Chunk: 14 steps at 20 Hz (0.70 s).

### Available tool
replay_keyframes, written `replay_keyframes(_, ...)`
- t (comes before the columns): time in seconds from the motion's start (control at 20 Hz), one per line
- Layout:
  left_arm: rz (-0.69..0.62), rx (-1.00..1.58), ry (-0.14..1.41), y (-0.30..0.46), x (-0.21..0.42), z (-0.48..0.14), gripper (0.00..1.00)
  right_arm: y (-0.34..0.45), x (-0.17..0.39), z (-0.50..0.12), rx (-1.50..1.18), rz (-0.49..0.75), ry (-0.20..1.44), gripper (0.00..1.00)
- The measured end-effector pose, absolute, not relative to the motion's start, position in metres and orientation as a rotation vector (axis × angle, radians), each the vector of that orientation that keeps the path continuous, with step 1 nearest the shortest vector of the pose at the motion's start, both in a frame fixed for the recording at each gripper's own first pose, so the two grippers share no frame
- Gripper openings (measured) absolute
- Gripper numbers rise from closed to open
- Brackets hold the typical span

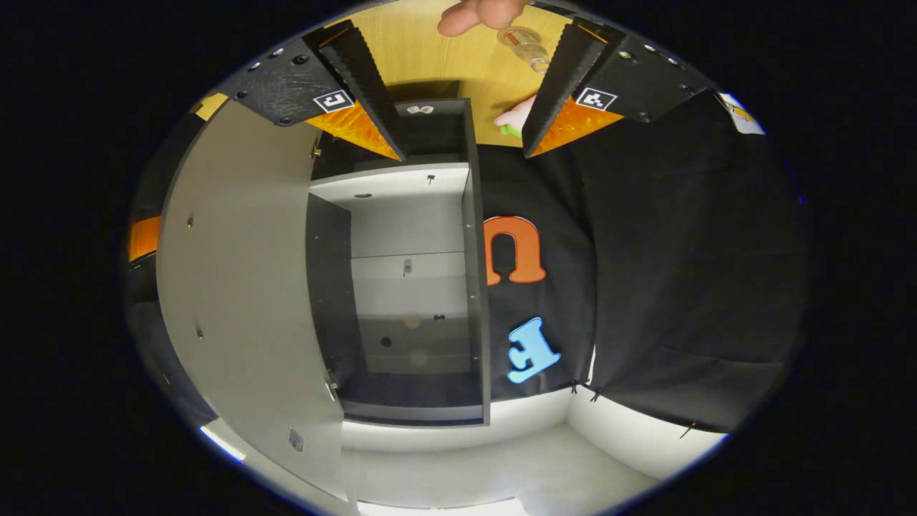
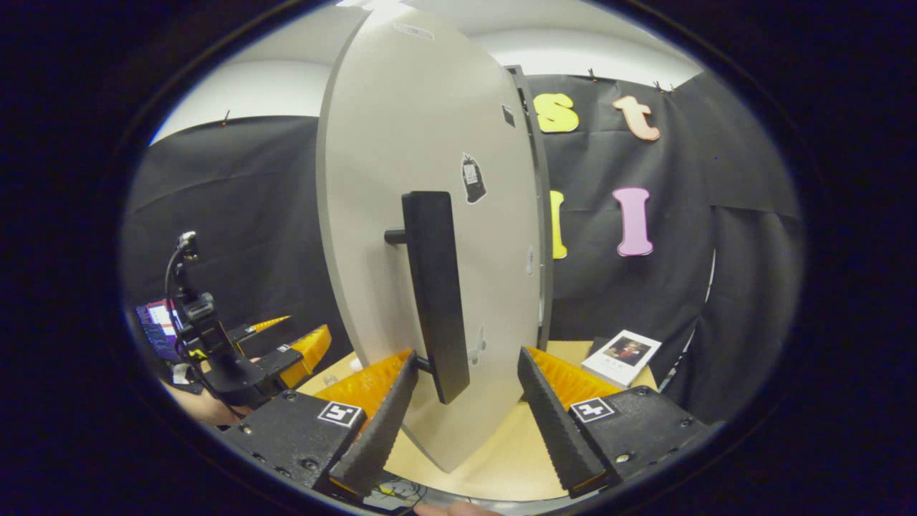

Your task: Open the cabinet door with the right hand, grasp the bottle in the cabinet with the left hand and place it on the coaster, then close the cabinet door with the right hand.

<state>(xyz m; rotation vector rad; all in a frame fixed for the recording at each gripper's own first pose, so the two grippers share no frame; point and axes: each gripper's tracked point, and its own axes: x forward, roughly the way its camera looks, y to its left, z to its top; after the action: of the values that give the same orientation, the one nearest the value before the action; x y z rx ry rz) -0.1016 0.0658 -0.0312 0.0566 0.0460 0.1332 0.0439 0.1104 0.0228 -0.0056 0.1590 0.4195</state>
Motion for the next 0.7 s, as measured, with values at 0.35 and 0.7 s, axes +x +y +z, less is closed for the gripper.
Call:
replay_keyframes(0.35, 0.222, -0.029, 0.105, 0.124, -0.09, -0.056, 0.96, 0.164, 0.061, 0.03, -0.049, 0.451, 0.181, 0.92)
replay_keyframes(0.7, 0.267, -0.066, 0.092, 0.182, -0.075, -0.058, 0.96, 0.21, 0.084, 0.033, -0.061, 0.373, 0.127, 0.95)
